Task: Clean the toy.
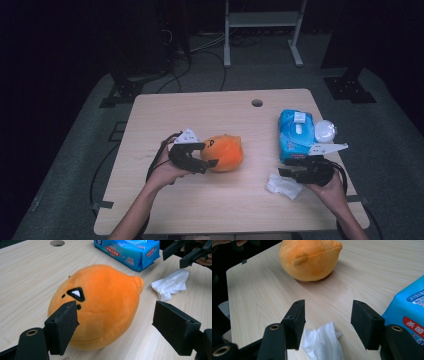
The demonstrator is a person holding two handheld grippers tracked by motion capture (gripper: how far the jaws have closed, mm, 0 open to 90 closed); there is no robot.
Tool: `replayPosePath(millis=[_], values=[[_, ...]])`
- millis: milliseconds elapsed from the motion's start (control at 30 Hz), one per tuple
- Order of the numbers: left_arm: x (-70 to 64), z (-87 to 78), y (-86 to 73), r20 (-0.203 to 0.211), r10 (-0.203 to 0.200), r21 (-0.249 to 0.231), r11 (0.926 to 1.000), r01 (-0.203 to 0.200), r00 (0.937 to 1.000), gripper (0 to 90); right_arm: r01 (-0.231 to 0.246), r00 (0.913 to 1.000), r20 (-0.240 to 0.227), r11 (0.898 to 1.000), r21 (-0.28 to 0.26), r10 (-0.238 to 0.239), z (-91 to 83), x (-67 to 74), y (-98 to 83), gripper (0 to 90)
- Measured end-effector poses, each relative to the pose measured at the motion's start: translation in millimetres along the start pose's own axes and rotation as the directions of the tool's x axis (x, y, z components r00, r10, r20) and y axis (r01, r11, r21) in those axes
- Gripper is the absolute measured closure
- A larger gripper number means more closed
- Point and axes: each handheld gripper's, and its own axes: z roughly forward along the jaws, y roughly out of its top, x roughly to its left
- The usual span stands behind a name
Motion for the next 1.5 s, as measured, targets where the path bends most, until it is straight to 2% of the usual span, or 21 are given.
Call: replayPosePath(millis=[567, 1400, 1500], values=[[-1.0, -14.9, -17.5, -0.033, -0.005, 0.000, 1.0000, 0.005, 0.9995, 17.0, -0.011, 0.9999, 0.008, 1.000, -0.009, 0.011, -2.2, -2.6, -0.9, 42.3], [-1.8, -31.1, -52.0, -0.035, -0.037, -0.011, 0.9993, 0.036, 0.9987, 15.2, -0.021, 0.9998, 0.005, 1.000, 0.001, 0.021, -3.5, -2.8, -3.6, 41.8], [-1.4, -32.7, -56.1, -0.041, -0.032, 0.000, 0.9995, 0.032, 0.9987, 15.2, -0.027, 0.9996, 0.006, 1.000, 0.001, 0.027, -4.1, -3.2, -4.5, 41.8]])
